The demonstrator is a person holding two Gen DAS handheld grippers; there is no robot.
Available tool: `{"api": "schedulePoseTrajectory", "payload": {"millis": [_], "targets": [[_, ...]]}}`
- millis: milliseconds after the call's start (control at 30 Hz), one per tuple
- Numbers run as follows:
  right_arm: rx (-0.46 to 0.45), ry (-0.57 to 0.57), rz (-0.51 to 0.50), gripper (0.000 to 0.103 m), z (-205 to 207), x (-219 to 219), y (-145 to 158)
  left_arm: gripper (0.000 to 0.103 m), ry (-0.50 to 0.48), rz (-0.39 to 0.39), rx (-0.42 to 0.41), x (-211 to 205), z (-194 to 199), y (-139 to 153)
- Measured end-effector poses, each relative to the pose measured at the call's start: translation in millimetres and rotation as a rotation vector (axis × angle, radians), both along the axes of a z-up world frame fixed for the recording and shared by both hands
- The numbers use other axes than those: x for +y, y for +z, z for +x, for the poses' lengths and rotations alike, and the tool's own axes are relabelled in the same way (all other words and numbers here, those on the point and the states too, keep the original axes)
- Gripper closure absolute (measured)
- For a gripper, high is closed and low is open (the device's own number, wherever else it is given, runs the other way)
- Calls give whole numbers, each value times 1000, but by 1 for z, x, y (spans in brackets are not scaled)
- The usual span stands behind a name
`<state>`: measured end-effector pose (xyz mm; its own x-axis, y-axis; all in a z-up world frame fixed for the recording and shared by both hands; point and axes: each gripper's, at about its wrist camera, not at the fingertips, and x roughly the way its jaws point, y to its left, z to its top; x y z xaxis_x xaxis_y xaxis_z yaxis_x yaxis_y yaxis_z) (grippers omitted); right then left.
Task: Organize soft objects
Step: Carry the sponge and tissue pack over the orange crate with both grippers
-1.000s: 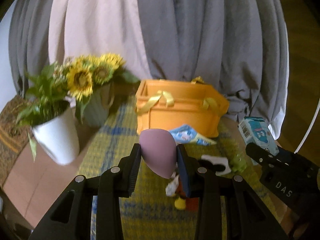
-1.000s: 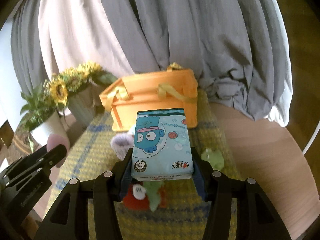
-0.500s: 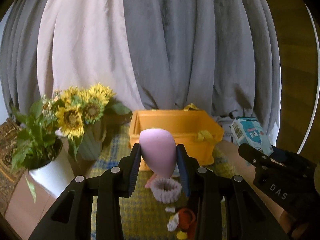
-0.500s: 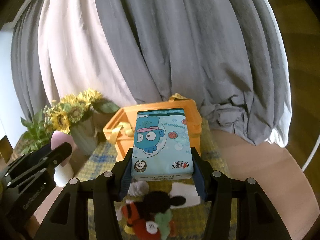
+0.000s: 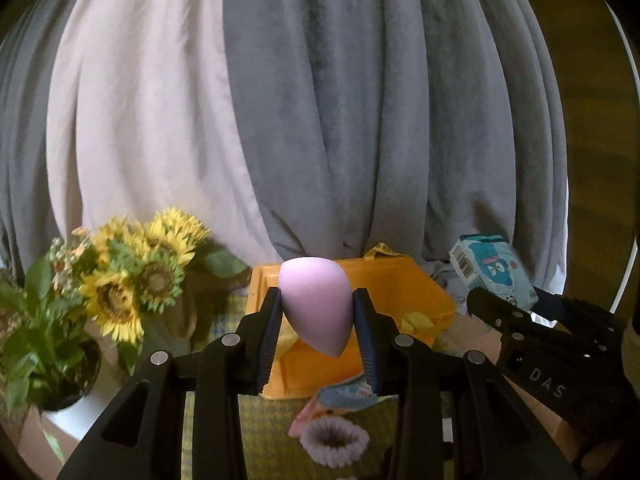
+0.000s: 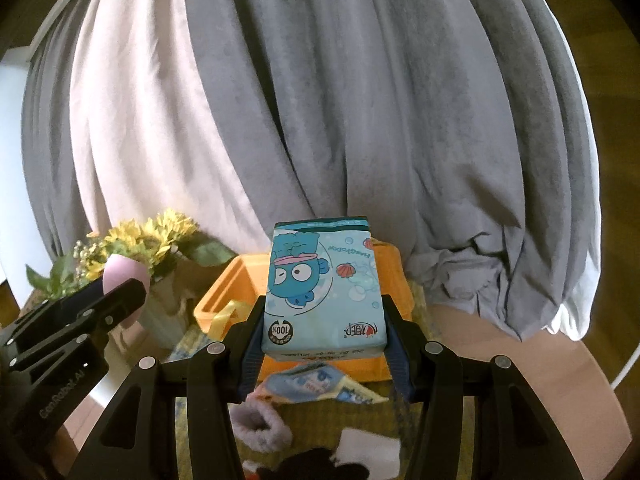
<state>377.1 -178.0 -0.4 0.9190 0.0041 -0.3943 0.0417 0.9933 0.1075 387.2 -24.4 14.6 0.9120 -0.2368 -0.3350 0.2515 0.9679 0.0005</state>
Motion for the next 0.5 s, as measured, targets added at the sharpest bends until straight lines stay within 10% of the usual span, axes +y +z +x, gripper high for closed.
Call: {"api": "schedulePoseTrajectory", "payload": {"millis": [500], "targets": [[41,8,-13,50,79,-7,-7,68,-36,-10,57,-16,80,-11]]}}
